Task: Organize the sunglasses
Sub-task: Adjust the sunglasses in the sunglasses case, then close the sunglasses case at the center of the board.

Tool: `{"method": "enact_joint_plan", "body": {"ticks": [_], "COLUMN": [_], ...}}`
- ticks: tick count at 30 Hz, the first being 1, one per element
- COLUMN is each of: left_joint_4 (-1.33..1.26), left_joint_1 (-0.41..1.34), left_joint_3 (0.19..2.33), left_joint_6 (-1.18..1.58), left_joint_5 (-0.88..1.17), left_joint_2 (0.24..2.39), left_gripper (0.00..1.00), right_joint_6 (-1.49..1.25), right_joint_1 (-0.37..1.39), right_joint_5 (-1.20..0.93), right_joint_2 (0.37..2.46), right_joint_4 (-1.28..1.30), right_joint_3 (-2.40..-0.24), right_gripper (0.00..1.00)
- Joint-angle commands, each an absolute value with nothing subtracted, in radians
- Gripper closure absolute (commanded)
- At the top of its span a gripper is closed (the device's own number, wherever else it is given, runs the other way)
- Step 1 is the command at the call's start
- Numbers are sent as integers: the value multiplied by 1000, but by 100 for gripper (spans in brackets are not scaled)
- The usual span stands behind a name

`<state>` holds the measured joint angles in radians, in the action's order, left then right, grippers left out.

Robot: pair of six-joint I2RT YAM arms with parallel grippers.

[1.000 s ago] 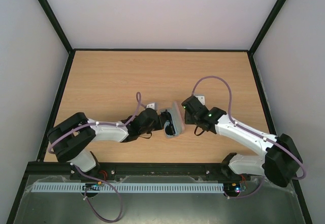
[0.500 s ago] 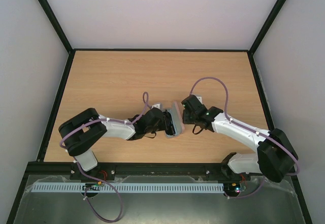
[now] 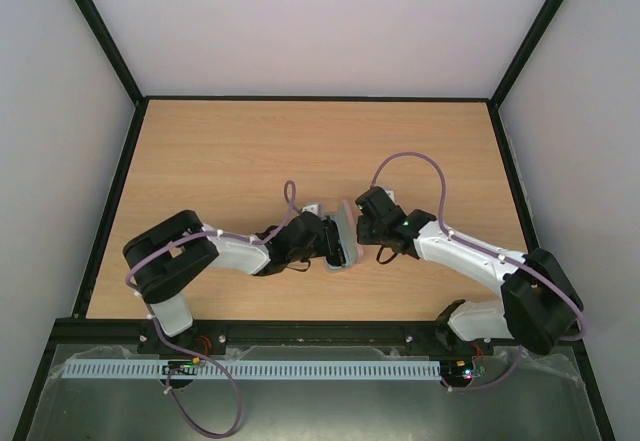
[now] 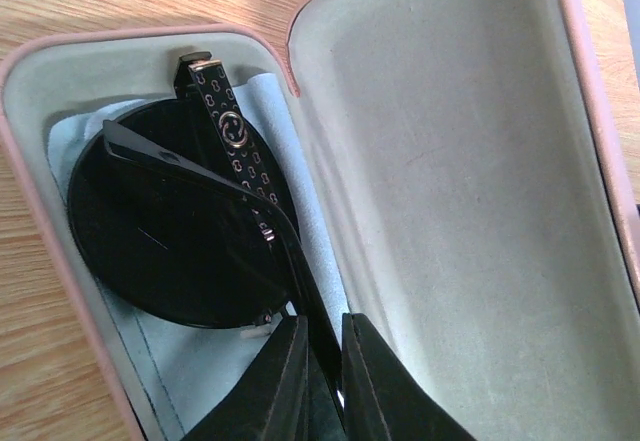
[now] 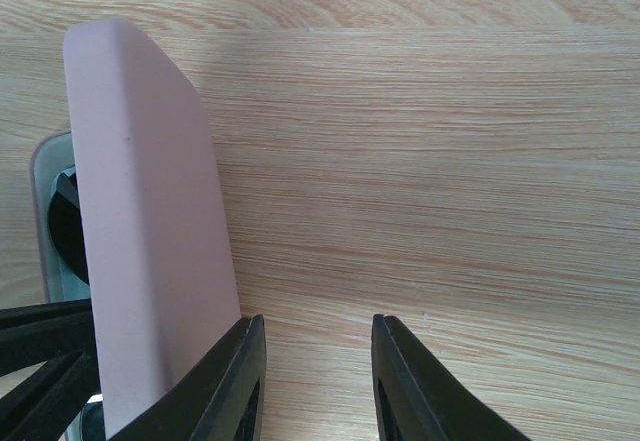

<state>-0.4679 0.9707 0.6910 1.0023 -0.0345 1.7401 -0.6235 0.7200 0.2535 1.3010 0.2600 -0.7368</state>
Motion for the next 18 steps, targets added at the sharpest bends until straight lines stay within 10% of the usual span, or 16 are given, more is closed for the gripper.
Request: {"method": "enact_joint_plan", "body": {"ticks": [1,18], "left_joint_4": [-464,-328], "left_joint_1": [969,968], "left_joint_3": [683,556], "left_joint_6": [1004,990], "left_joint_5": [-31,-118], "left_joint_2": [1724,1375], "left_gripper": [87,57], "right_joint_6": [-612,-609], "right_joint_1": [716,715], "right_joint_5": [247,240], "right_joint_2": [1314,1296], "right_joint_4": [265,269], "right_joint_3": [-721,-716], "right_gripper": [69,69]}}
